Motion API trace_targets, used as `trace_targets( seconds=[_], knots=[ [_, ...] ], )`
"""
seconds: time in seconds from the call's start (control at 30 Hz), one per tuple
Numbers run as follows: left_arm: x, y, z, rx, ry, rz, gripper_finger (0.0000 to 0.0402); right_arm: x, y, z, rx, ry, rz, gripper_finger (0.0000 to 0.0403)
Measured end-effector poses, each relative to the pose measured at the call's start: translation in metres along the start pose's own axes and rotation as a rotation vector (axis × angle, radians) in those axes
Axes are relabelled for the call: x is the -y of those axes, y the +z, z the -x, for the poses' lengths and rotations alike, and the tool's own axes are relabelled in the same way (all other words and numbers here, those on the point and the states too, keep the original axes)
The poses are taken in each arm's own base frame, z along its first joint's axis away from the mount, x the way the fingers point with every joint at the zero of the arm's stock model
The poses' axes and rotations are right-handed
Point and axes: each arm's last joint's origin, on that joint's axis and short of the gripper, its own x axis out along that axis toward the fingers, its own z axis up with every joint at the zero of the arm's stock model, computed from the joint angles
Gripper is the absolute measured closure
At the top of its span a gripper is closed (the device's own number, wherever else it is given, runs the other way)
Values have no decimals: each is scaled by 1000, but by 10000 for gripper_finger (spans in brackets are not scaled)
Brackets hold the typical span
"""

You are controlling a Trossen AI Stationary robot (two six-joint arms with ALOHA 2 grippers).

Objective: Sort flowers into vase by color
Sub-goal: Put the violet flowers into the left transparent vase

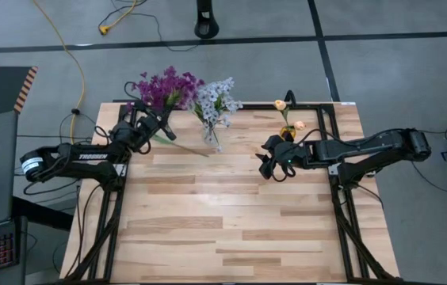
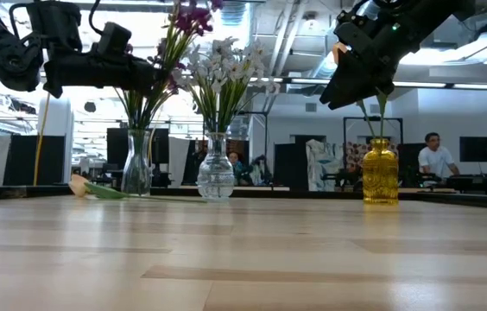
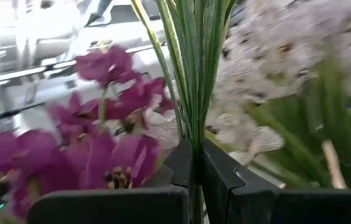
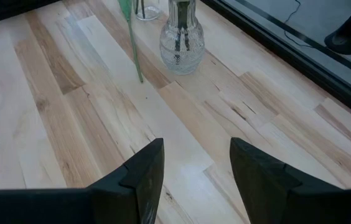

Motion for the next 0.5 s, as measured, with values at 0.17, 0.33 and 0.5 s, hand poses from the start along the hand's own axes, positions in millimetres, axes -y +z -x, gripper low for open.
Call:
trace_targets(
  seconds=[0.17, 0.33, 0.5],
  knots=[
    [-1, -1, 0, -25, 48, 25, 401, 0, 0, 0, 0, 0, 0, 194],
    [-2, -1, 0, -36, 75, 80, 401, 0, 0, 0, 0, 0, 0, 194],
    [-3, -2, 0, -52, 115, 129, 401, 0, 0, 0, 0, 0, 0, 194]
  ],
)
